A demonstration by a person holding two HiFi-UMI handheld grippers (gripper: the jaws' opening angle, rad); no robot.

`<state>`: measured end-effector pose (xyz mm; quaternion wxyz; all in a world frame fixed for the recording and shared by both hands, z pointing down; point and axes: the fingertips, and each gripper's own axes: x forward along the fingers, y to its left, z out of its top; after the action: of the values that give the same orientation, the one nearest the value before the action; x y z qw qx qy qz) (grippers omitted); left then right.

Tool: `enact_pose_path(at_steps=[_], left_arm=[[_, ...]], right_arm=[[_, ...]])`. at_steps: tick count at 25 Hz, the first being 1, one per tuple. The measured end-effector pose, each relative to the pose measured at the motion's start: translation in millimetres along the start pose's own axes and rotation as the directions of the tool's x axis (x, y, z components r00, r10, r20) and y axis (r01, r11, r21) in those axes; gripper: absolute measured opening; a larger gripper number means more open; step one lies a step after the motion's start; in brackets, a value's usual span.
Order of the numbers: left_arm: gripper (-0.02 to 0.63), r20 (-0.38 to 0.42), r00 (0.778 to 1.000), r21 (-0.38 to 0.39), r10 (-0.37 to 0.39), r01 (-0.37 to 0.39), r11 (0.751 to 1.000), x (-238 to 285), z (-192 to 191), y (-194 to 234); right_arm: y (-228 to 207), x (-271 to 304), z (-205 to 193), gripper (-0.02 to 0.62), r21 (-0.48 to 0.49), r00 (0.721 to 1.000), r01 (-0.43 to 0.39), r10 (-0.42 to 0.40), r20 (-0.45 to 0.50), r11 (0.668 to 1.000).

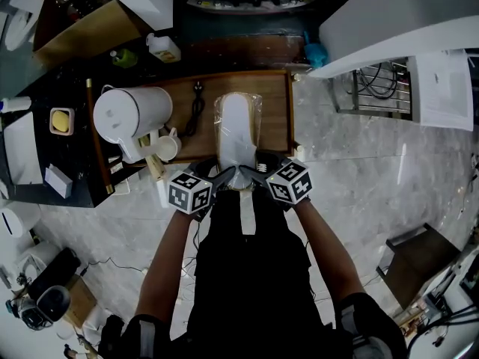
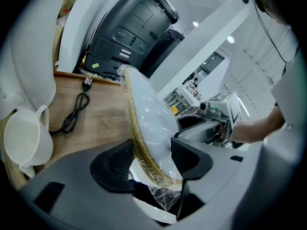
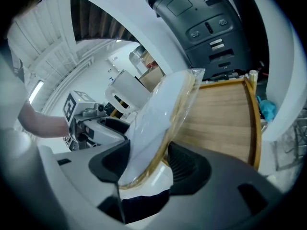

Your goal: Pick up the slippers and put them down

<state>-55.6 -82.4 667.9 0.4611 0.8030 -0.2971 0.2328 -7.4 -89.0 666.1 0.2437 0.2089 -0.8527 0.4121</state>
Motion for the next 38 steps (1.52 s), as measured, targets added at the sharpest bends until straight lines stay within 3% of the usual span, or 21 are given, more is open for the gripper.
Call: enact_pose_path(at_steps=[38], left_arm=[[0.249,-0.082,0.995,0.020,0.050,-0.048,0.999,57.7,-12.2,57.7]], right_arm=[[-62.0,50.2,-20.0,0.247,0.021,0.992,0.072,-0.069,-0.106,0.997]])
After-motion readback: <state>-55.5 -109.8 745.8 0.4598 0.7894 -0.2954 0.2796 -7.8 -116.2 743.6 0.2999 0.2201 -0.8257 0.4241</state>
